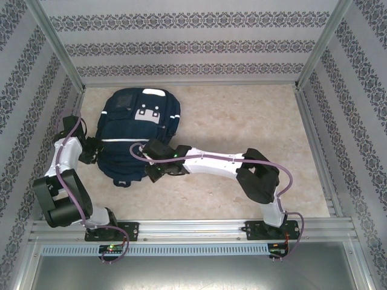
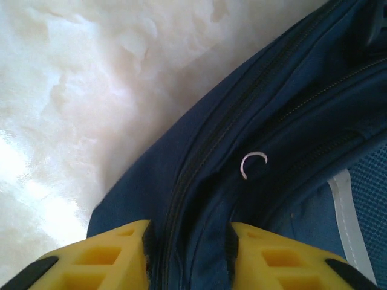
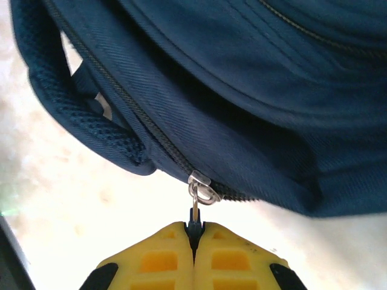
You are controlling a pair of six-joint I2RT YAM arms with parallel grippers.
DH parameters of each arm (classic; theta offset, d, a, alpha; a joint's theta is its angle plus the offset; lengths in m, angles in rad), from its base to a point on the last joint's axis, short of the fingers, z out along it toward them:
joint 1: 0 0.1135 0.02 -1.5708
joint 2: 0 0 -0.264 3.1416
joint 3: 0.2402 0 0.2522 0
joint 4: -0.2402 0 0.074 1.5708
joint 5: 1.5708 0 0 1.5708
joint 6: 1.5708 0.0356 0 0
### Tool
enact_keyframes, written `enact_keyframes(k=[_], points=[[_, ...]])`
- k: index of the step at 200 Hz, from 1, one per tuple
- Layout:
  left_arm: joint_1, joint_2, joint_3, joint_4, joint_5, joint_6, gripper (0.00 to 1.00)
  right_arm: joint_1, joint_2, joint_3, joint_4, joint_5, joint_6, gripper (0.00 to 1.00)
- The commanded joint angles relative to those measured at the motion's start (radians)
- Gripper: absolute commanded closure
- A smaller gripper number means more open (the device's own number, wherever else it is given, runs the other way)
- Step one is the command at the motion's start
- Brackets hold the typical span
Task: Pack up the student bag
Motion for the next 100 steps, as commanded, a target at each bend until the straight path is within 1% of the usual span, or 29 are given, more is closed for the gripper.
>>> enact_keyframes(k=[1,24,45,61,73,87,100], points=[[-0.004,-0.086,-0.003,-0.047,0.106,0.019,0.55,0.009,0.031,0.076,-0.01,-0.052,0.018,1.0],[-0.013,-0.219,-0.073,-0.074,0.195,-0.033,0.54,0.008,0.045,0.092,-0.011,-0.038,0.018,1.0],[-0.051,-0.333,-0.157,-0.095,0.248,-0.115,0.53,0.008,0.051,0.091,-0.006,-0.036,0.024,1.0],[-0.104,-0.364,-0.22,-0.084,0.318,-0.195,0.53,0.008,0.055,0.091,-0.002,-0.04,0.032,1.0],[-0.153,-0.395,-0.268,-0.028,0.357,-0.274,0.54,0.008,0.056,0.088,0.002,-0.043,0.036,1.0],[-0.227,-0.424,-0.303,0.031,0.352,-0.36,0.53,0.008,0.054,0.083,0.008,-0.046,0.039,1.0],[-0.273,-0.435,-0.326,0.068,0.332,-0.414,0.52,0.008,0.053,0.081,0.01,-0.048,0.041,1.0]])
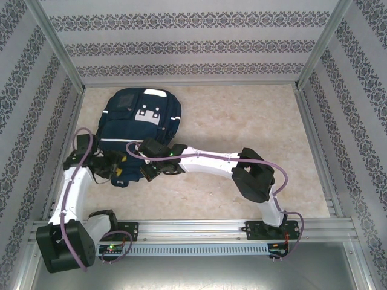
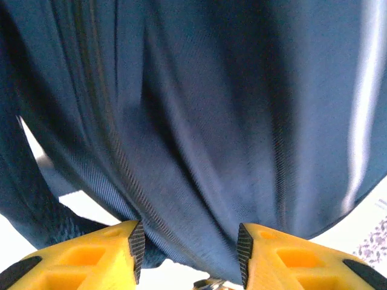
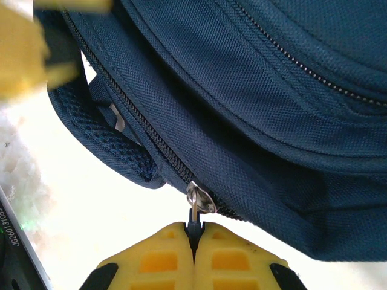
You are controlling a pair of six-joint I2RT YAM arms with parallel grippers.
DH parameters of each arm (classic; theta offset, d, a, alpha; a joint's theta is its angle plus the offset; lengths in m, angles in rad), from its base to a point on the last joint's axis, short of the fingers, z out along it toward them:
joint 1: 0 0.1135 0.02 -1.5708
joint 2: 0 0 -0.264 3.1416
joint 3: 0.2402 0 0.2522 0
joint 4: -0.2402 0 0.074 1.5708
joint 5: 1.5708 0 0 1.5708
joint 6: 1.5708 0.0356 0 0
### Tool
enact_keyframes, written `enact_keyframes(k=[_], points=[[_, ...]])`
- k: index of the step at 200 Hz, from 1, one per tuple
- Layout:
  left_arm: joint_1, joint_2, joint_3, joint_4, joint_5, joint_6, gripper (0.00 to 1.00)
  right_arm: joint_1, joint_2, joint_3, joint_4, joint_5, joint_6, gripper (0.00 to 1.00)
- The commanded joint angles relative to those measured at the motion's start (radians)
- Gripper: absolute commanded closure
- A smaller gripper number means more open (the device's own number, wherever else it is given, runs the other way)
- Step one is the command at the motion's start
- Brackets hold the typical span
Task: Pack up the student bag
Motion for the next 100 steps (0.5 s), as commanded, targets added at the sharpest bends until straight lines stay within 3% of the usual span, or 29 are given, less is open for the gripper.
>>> enact_keyframes(k=[1,41,59,72,88,100], points=[[-0.075,-0.036,-0.037,0.084,0.034,-0.185,0.52,0.005,0.015,0.023,0.02,-0.029,0.021,1.0],[-0.171,-0.072,-0.119,0.179,-0.08,-0.292,0.46,0.006,0.013,0.022,0.023,-0.03,0.022,1.0],[-0.175,-0.064,-0.152,0.219,-0.119,-0.31,0.48,0.01,0.014,0.024,0.023,-0.036,0.02,1.0],[-0.175,-0.055,-0.168,0.261,-0.139,-0.316,0.58,0.011,0.014,0.024,0.021,-0.038,0.019,1.0],[-0.175,-0.043,-0.15,0.233,-0.188,-0.284,0.87,0.012,0.017,0.021,0.016,-0.042,0.025,1.0],[-0.175,-0.041,-0.122,0.182,-0.226,-0.244,1.0,0.011,0.011,0.013,0.01,-0.031,0.025,1.0]])
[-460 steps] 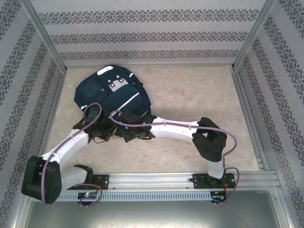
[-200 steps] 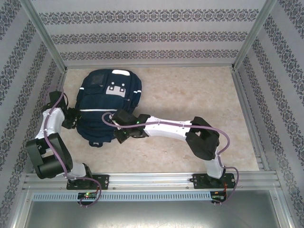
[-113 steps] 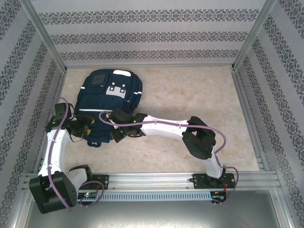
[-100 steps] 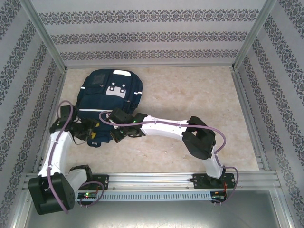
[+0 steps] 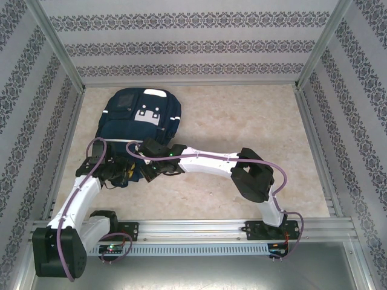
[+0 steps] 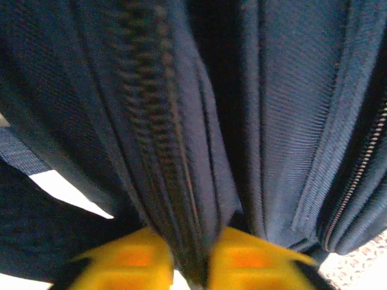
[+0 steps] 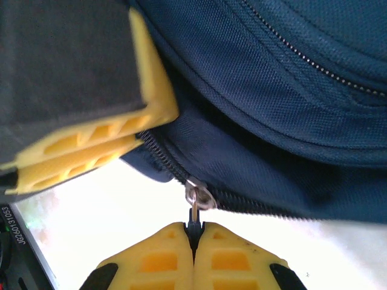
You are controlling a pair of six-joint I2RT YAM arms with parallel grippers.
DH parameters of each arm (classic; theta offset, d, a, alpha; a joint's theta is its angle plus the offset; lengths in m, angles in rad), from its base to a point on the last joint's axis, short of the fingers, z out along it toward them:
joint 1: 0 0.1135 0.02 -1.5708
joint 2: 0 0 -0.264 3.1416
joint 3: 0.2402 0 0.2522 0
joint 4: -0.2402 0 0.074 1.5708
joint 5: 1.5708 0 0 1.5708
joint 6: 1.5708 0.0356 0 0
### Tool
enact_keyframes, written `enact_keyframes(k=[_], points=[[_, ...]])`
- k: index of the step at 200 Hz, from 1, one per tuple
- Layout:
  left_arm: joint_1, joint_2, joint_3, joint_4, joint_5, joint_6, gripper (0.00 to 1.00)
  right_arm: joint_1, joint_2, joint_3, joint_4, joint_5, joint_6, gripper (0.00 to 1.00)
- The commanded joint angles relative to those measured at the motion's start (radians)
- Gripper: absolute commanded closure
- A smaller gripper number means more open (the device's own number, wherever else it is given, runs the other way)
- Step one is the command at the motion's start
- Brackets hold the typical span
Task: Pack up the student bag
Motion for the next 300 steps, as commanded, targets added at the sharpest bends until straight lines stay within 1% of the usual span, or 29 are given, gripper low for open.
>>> enact_keyframes(k=[1,24,44,78,109,123,140,161,171,180,191,214,233,252,272,300], points=[[-0.008,0.009,0.03,-0.022,-0.127,0.018,1.0,0.01,0.002,0.012,0.009,-0.012,0.007,1.0],[-0.008,-0.004,0.066,-0.104,-0.186,0.079,1.0,0.0,-0.027,-0.013,-0.005,0.031,-0.016,1.0],[-0.008,-0.021,0.072,-0.135,-0.201,0.097,1.0,-0.048,-0.049,-0.047,-0.029,0.085,-0.038,1.0],[-0.007,-0.037,0.108,-0.187,-0.218,0.145,1.0,-0.217,-0.086,-0.141,-0.006,0.131,-0.055,1.0],[-0.005,-0.044,0.16,-0.231,-0.245,0.202,1.0,-0.368,-0.033,-0.122,0.002,0.161,-0.086,1.0],[-0.005,-0.038,0.169,-0.23,-0.234,0.215,1.0,-0.421,0.005,-0.076,-0.005,0.161,-0.094,1.0],[-0.005,-0.028,0.17,-0.212,-0.203,0.228,1.0,-0.457,0.034,-0.025,-0.02,0.156,-0.096,1.0],[-0.009,-0.015,0.159,-0.129,-0.104,0.232,1.0,-0.472,0.031,0.002,-0.018,0.16,-0.103,1.0],[-0.025,-0.001,0.162,-0.091,-0.063,0.226,1.0,-0.478,0.026,0.005,-0.02,0.173,-0.107,1.0],[-0.059,0.015,0.172,-0.08,-0.057,0.216,1.0,-0.488,0.019,0.003,-0.023,0.182,-0.107,1.0],[-0.12,0.037,0.189,-0.06,-0.068,0.197,1.0,-0.507,0.01,-0.006,-0.027,0.19,-0.105,1.0],[-0.268,0.084,0.195,0.039,-0.092,0.096,1.0,-0.56,-0.017,-0.037,-0.029,0.197,-0.105,1.0],[-0.407,0.141,0.225,0.091,-0.166,0.016,1.0,-0.604,-0.034,-0.051,-0.035,0.205,-0.126,1.0],[-0.521,0.208,0.287,0.1,-0.248,-0.012,1.0,-0.646,-0.039,-0.051,-0.045,0.209,-0.145,1.0],[-0.599,0.278,0.353,0.109,-0.305,-0.022,1.0,-0.68,-0.049,-0.051,-0.052,0.222,-0.159,1.0],[-0.664,0.391,0.443,0.132,-0.308,-0.018,1.0,-0.726,-0.079,-0.062,-0.054,0.239,-0.168,1.0]])
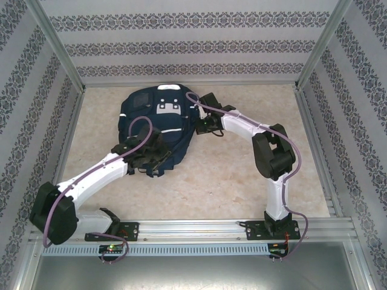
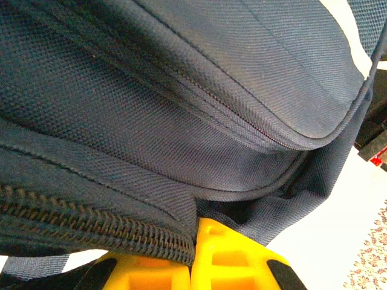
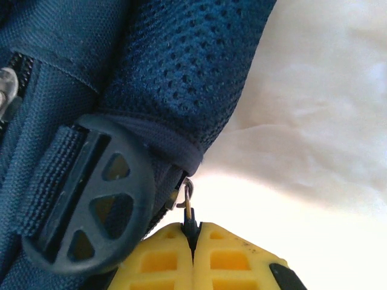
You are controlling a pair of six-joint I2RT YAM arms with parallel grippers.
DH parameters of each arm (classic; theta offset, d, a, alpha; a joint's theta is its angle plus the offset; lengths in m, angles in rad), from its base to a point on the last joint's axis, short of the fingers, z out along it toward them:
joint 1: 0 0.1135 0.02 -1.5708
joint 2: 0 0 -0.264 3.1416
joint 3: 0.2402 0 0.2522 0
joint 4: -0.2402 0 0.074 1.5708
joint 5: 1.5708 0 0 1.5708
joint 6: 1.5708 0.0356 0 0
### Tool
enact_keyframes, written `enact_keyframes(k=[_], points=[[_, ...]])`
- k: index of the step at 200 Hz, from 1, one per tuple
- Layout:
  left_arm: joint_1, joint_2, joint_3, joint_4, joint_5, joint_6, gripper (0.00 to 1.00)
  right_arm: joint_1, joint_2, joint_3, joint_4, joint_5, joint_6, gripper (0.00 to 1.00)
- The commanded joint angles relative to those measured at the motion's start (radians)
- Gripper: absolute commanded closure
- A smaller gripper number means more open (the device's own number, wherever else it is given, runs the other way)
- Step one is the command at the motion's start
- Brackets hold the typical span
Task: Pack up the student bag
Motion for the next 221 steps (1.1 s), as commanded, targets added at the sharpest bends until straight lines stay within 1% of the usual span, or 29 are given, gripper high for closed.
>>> enact_keyframes(k=[1,5,7,11,15,20,26,34,46,53,62,66,71,80,85,89,95,97,107,110,112,133,147,158,165,175,193,208,221], points=[[-0.056,0.052,0.093,0.01,-0.041,0.007,1.0,-0.097,-0.068,-0.015,0.013,0.201,-0.009,1.0],[-0.065,0.067,0.105,0.005,-0.041,0.013,1.0,-0.102,-0.073,-0.019,0.014,0.197,-0.009,1.0],[-0.069,0.076,0.113,0.0,-0.041,0.016,0.98,-0.106,-0.075,-0.019,0.014,0.194,-0.01,1.0],[-0.076,0.09,0.13,-0.011,-0.042,0.024,0.93,-0.111,-0.081,-0.02,0.013,0.187,-0.011,0.93],[-0.083,0.102,0.144,-0.028,-0.045,0.03,0.84,-0.114,-0.086,-0.021,0.01,0.183,-0.011,0.86],[-0.089,0.12,0.166,-0.053,-0.049,0.039,0.73,-0.118,-0.094,-0.02,0.005,0.181,-0.011,0.81],[-0.095,0.135,0.189,-0.082,-0.053,0.053,0.64,-0.12,-0.104,-0.022,-0.003,0.183,-0.012,0.8],[-0.096,0.148,0.21,-0.115,-0.055,0.066,0.54,-0.117,-0.122,-0.03,-0.004,0.185,-0.013,0.8],[-0.096,0.149,0.231,-0.151,-0.068,0.093,0.39,-0.117,-0.157,-0.053,0.001,0.187,-0.009,0.73],[-0.096,0.143,0.239,-0.171,-0.081,0.109,0.31,-0.117,-0.18,-0.069,0.003,0.194,-0.003,0.63],[-0.096,0.134,0.252,-0.197,-0.097,0.134,0.21,-0.119,-0.213,-0.09,0.004,0.206,0.007,0.44],[-0.096,0.13,0.261,-0.212,-0.108,0.151,0.17,-0.12,-0.228,-0.1,0.004,0.213,0.01,0.39],[-0.095,0.127,0.273,-0.234,-0.122,0.174,0.13,-0.12,-0.247,-0.113,0.004,0.218,0.013,0.35],[-0.095,0.12,0.301,-0.283,-0.159,0.225,0.1,-0.12,-0.286,-0.137,0.005,0.232,0.015,0.29],[-0.095,0.114,0.318,-0.315,-0.191,0.25,0.05,-0.12,-0.311,-0.152,0.006,0.242,0.018,0.24],[-0.094,0.111,0.331,-0.343,-0.217,0.272,0.04,-0.12,-0.332,-0.164,0.004,0.251,0.02,0.19],[-0.09,0.104,0.352,-0.386,-0.265,0.307,0.01,-0.121,-0.361,-0.182,0.005,0.265,0.023,0.17],[-0.089,0.101,0.358,-0.4,-0.283,0.317,0.0,-0.122,-0.373,-0.188,0.005,0.267,0.024,0.14],[-0.079,0.079,0.38,-0.456,-0.38,0.367,0.0,-0.126,-0.435,-0.226,0.013,0.286,0.026,0.1],[-0.075,0.073,0.382,-0.468,-0.404,0.381,0.0,-0.127,-0.454,-0.24,0.019,0.291,0.026,0.04],[-0.072,0.068,0.382,-0.473,-0.427,0.39,0.0,-0.128,-0.469,-0.247,0.023,0.296,0.027,0.03],[-0.031,-0.017,0.321,-0.458,-0.645,0.491,0.0,-0.147,-0.597,-0.354,0.069,0.373,0.038,0.02],[0.008,-0.081,0.228,-0.387,-0.815,0.549,0.0,-0.174,-0.698,-0.437,0.126,0.425,0.039,0.02],[0.072,-0.138,0.137,-0.286,-0.887,0.628,0.0,-0.208,-0.762,-0.492,0.159,0.437,0.046,0.02],[0.125,-0.169,0.075,-0.196,-0.881,0.71,0.0,-0.231,-0.8,-0.534,0.196,0.425,0.016,0.02],[0.212,-0.205,-0.016,-0.062,-0.833,0.817,0.0,-0.254,-0.851,-0.602,0.264,0.437,-0.016,0.02],[0.343,-0.218,-0.134,0.117,-0.75,0.947,0.0,-0.289,-0.934,-0.747,0.419,0.406,-0.104,0.02],[0.421,-0.179,-0.192,0.225,-0.689,1.014,0.0,-0.304,-0.986,-0.883,0.581,0.398,-0.178,0.02],[0.473,-0.132,-0.232,0.327,-0.63,1.044,0.0,-0.318,-0.996,-0.953,0.646,0.412,-0.193,0.02]])
